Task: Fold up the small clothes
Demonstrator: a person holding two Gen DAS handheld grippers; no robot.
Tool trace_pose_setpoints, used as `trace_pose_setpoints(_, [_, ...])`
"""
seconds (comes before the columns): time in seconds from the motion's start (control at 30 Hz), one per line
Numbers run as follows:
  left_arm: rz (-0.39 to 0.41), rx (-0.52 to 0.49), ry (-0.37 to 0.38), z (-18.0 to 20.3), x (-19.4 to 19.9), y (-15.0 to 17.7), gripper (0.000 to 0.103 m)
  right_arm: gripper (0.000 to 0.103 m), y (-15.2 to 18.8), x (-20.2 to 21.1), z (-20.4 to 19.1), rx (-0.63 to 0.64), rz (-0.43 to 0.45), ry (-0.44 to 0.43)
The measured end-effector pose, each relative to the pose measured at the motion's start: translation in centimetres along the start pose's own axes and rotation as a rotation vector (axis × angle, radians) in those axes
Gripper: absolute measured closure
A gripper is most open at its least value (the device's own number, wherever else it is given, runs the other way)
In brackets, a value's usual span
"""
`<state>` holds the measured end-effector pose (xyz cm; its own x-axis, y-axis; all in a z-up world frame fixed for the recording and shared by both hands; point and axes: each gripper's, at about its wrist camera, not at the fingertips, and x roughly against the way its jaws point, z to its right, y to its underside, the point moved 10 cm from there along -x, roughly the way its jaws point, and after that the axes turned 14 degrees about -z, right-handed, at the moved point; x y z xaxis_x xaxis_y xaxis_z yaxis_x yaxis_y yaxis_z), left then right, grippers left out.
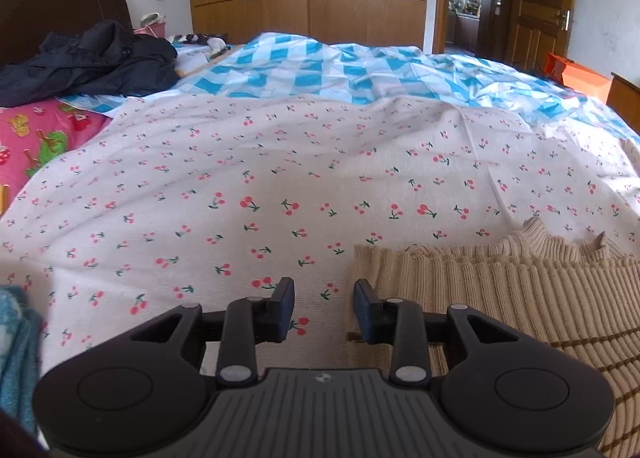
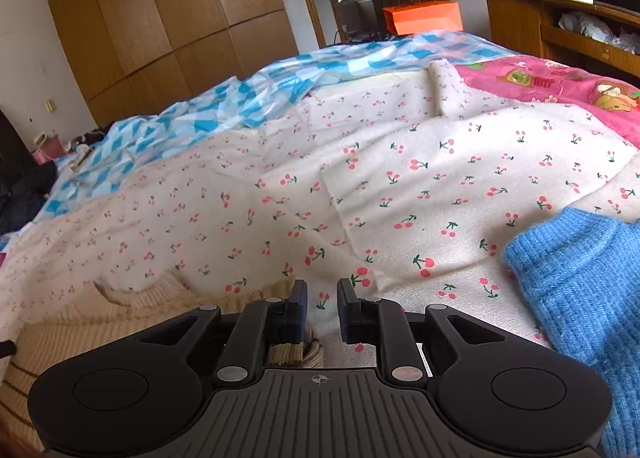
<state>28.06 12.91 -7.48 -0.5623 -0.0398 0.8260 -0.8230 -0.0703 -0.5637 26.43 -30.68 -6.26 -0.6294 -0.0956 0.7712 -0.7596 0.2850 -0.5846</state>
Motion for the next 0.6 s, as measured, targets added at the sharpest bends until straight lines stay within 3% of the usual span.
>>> trace_pose_setpoints(0.17, [0.034, 0.012, 0.015, -0.2, 3.1, 1.3, 0.064, 0.084, 1.9, 1.9, -2.4, 0.095, 0.029, -0.035])
trace_pose_setpoints(0.3, [0.026, -0.008, 0.046, 0.6, 4.8, 4.2, 0.064, 0.086, 4.4, -1.7, -1.6, 0.099, -0.104, 0.001])
trace_pose_setpoints(0.4, [-0.024, -0.019, 0.010, 0.5, 4.0, 6.7, 0.064, 0.085, 4.3, -2.1, -1.1, 0.083, -0.126, 0.033])
trace_pose_setpoints(0.6, [-0.029, 0.146, 0.051, -1.8, 4.9, 8.5, 0.063, 0.083, 2.4, 2.2, -5.3, 0.205, -0.047, 0.051])
